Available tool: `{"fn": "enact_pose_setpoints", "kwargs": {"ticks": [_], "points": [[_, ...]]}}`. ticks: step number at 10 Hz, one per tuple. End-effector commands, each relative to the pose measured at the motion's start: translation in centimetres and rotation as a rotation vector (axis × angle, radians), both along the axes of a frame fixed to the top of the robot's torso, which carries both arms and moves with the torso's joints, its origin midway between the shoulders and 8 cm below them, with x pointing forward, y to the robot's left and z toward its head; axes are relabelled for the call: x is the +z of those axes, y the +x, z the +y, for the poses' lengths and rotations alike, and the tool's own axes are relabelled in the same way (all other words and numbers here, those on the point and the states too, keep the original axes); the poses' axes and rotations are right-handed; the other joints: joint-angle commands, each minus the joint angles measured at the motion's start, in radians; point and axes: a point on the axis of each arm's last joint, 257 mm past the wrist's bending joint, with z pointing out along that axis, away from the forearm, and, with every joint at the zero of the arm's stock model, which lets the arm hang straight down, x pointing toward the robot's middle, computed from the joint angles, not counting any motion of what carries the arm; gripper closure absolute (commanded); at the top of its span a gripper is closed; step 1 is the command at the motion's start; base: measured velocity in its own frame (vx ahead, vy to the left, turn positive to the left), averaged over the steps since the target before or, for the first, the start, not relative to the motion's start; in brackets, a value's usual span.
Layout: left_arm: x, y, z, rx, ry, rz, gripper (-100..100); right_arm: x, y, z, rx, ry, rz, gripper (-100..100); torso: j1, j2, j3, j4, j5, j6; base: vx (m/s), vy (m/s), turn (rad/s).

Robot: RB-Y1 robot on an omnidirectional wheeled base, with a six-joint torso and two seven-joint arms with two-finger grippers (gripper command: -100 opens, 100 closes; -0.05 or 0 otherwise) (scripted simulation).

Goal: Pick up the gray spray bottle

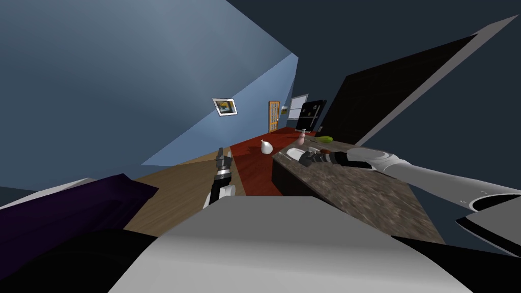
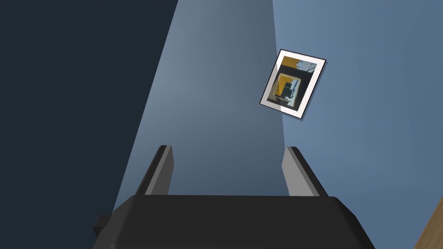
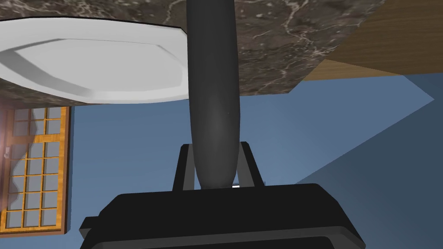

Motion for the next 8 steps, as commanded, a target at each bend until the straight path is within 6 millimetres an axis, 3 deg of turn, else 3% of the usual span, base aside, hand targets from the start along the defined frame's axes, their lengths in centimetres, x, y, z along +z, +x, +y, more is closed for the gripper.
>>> {"fn": "enact_pose_setpoints", "kwargs": {"ticks": [1,2,4,5,7,8], "points": [[0.0,0.0,0.0,0.0,0.0,0.0,0,-1.4,-1.5,-0.1,-0.005,0.003,0.031,100,0.0,0.0,0.0,0.0,0.0,0.0,0.019,-0.008,0.003],[0.0,0.0,0.0,0.0,0.0,0.0,0,1.2,-0.6,-0.5,-0.018,-0.004,-0.027,100,0.0,0.001,0.0,0.0,0.0,0.0,0.027,-0.015,0.039],[0.0,0.0,0.0,0.0,0.0,0.0,0,-1.0,-2.6,-0.3,-0.016,0.003,0.02,100,0.0,0.0,0.0,0.0,0.0,-0.001,0.027,-0.014,0.017],[0.0,0.0,0.0,0.0,0.0,0.0,0,1.6,-1.8,-1.1,-0.035,-0.009,-0.033,100,0.0,0.001,0.0,-0.001,-0.001,0.0,0.025,-0.007,0.033],[0.0,0.0,0.0,0.0,0.0,0.0,0,-0.9,-4.1,-0.6,-0.027,0.001,0.023,100,0.0,0.0,0.0,0.0,0.0,-0.001,0.031,-0.015,0.013],[0.0,0.0,0.0,0.0,0.0,0.0,0,1.7,-3.0,-1.3,-0.045,-0.015,-0.032,100,-0.001,0.0,-0.001,-0.001,-0.001,-0.001,0.028,-0.011,0.042]]}}
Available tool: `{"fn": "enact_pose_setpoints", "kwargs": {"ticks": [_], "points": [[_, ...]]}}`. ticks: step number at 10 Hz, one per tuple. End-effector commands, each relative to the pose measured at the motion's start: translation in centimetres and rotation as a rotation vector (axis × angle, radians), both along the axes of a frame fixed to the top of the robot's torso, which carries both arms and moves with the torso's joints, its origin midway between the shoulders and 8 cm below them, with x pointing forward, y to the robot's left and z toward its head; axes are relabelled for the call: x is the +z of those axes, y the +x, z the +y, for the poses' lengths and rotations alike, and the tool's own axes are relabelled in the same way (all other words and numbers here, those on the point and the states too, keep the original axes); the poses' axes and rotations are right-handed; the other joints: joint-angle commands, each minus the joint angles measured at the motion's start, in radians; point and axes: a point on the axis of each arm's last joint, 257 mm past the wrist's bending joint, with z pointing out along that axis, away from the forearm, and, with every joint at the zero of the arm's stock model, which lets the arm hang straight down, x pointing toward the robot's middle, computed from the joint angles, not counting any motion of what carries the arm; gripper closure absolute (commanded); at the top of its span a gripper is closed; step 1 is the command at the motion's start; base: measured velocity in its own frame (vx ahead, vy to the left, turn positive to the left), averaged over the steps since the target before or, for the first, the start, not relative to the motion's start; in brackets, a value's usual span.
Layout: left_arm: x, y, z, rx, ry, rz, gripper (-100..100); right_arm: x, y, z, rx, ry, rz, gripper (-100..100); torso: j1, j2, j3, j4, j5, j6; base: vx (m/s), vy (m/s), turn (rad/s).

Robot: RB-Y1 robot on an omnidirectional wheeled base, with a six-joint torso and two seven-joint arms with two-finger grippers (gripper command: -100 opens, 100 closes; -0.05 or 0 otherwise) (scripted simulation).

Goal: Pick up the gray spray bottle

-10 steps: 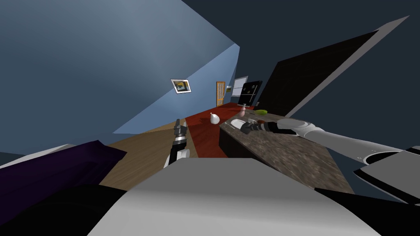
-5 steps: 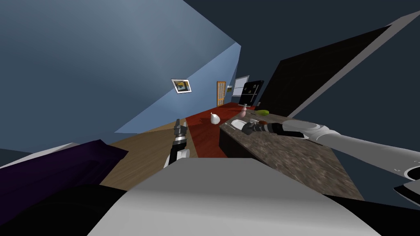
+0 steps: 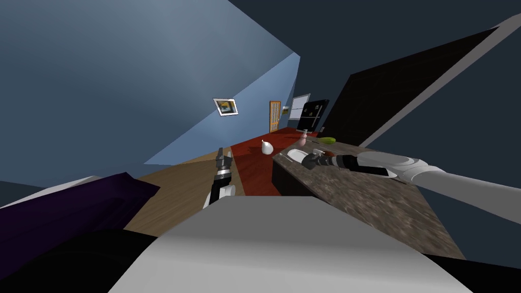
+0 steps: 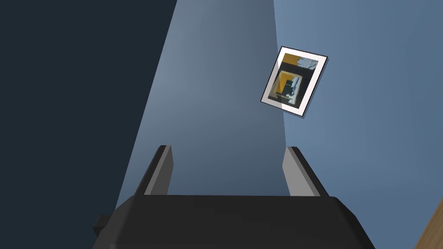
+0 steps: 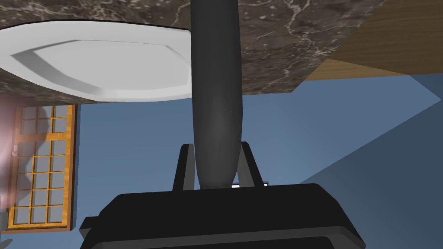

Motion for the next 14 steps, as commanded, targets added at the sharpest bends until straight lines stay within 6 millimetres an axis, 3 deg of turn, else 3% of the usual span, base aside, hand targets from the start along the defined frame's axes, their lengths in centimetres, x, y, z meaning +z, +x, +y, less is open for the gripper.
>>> {"fn": "enact_pose_setpoints", "kwargs": {"ticks": [1,3,4,5,6,8,9,11,12,13,14], "points": [[0.0,0.0,0.0,0.0,0.0,0.0,0,0.3,-0.6,0.7,0.012,0.004,-0.006,100,0.0,0.0,0.0,0.0,0.0,0.0,0.034,-0.021,0.026],[0.0,0.0,0.0,0.0,0.0,0.0,0,-1.1,-1.9,0.2,-0.001,0.004,0.028,100,0.0,0.001,0.0,-0.001,-0.001,0.001,0.009,-0.005,0.004],[0.0,0.0,0.0,0.0,0.0,0.0,0,0.9,-1.3,0.0,-0.008,-0.009,-0.013,100,0.0,0.001,0.0,-0.001,-0.002,0.001,0.014,-0.009,0.025],[0.0,0.0,0.0,0.0,0.0,0.0,0,-0.6,-2.9,0.6,0.0,0.0,0.025,100,0.0,0.001,0.0,0.0,0.0,0.0,0.03,-0.019,0.03],[0.0,0.0,0.0,0.0,0.0,0.0,0,1.6,-2.0,0.5,-0.006,-0.015,-0.018,100,0.0,0.0,0.0,-0.001,-0.001,0.0,0.049,-0.024,0.051],[0.0,0.0,0.0,0.0,0.0,0.0,0,-0.2,-3.9,1.1,0.003,-0.003,0.028,100,0.0,-0.002,-0.001,-0.001,0.0,-0.001,0.038,-0.019,0.019],[0.0,0.0,0.0,0.0,0.0,0.0,0,1.8,-3.2,1.4,0.004,-0.016,-0.009,100,0.0,0.0,-0.001,-0.001,-0.001,0.0,0.025,-0.007,0.016],[0.0,0.0,0.0,0.0,0.0,0.0,0,-0.4,-5.5,1.7,0.005,-0.005,0.049,100,0.001,0.0,0.0,-0.001,0.0,-0.001,0.022,-0.015,0.027],[0.0,0.0,0.0,0.0,0.0,0.0,0,-0.4,-5.5,1.7,0.005,-0.005,0.049,100,0.0,0.001,0.0,-0.001,-0.001,-0.001,0.001,-0.001,-0.01],[0.0,0.0,0.0,0.0,0.0,0.0,0,1.2,-4.8,2.4,0.012,-0.017,0.02,100,0.001,0.001,0.0,-0.001,0.0,-0.001,0.028,-0.011,0.032],[0.0,0.0,0.0,0.0,0.0,0.0,0,0.4,-5.8,2.8,0.017,-0.009,0.042,100,0.001,0.0,0.0,0.0,0.001,-0.002,0.039,-0.023,0.029]]}}
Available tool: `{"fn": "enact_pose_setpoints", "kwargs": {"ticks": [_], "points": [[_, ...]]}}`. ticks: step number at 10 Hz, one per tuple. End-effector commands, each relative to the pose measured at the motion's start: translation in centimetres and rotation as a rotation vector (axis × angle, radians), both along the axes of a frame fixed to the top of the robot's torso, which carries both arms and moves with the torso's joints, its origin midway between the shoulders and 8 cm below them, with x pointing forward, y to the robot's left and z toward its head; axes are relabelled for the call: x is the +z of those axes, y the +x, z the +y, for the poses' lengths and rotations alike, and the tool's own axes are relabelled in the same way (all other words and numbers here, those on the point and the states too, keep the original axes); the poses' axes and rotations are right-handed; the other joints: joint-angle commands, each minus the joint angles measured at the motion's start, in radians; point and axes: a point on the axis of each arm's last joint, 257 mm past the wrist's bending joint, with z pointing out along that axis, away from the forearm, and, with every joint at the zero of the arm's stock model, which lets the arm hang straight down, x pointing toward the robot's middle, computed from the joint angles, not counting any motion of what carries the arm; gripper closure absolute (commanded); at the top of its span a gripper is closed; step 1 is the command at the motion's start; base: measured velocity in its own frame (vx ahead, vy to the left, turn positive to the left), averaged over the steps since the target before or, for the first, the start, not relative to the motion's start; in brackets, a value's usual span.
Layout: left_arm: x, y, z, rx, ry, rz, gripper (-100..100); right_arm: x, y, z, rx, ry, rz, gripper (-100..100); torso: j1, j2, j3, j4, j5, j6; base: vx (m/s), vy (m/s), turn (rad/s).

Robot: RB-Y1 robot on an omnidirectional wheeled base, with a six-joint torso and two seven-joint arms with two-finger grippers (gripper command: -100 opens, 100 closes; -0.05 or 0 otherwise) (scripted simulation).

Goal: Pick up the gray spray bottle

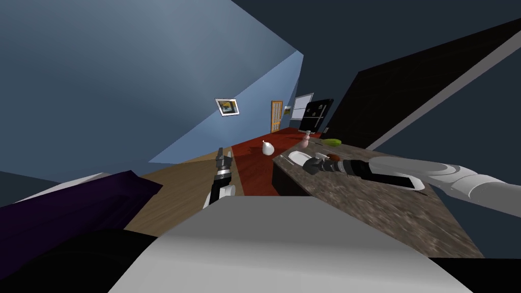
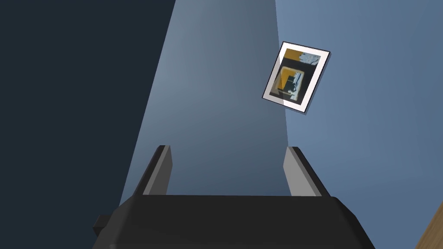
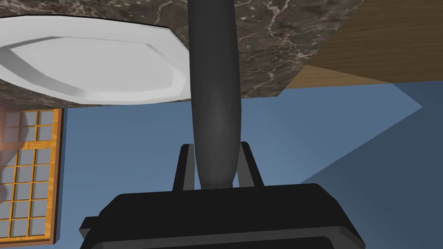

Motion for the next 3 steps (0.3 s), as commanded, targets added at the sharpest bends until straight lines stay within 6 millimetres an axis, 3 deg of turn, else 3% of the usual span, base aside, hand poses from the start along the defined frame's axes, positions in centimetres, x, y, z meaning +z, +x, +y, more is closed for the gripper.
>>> {"fn": "enact_pose_setpoints", "kwargs": {"ticks": [1,2,3], "points": [[0.0,0.0,0.0,0.0,0.0,0.0,0,-0.79,-1.17,0.35,-0.001,0.004,0.028,100,0.0,0.0,0.0,0.0,0.0,0.0,0.018,-0.012,0.013],[0.0,0.0,0.0,0.0,0.0,0.0,0,-0.53,-0.63,0.24,0.0,0.001,0.013,100,0.0,0.001,0.0,0.0,0.0,0.001,0.0,0.0,0.0],[0.0,0.0,0.0,0.0,0.0,0.0,0,-0.65,-0.76,0.27,0.0,0.002,0.016,0,0.0,0.001,0.001,0.0,0.0,0.001,0.0,0.0,0.0]]}}
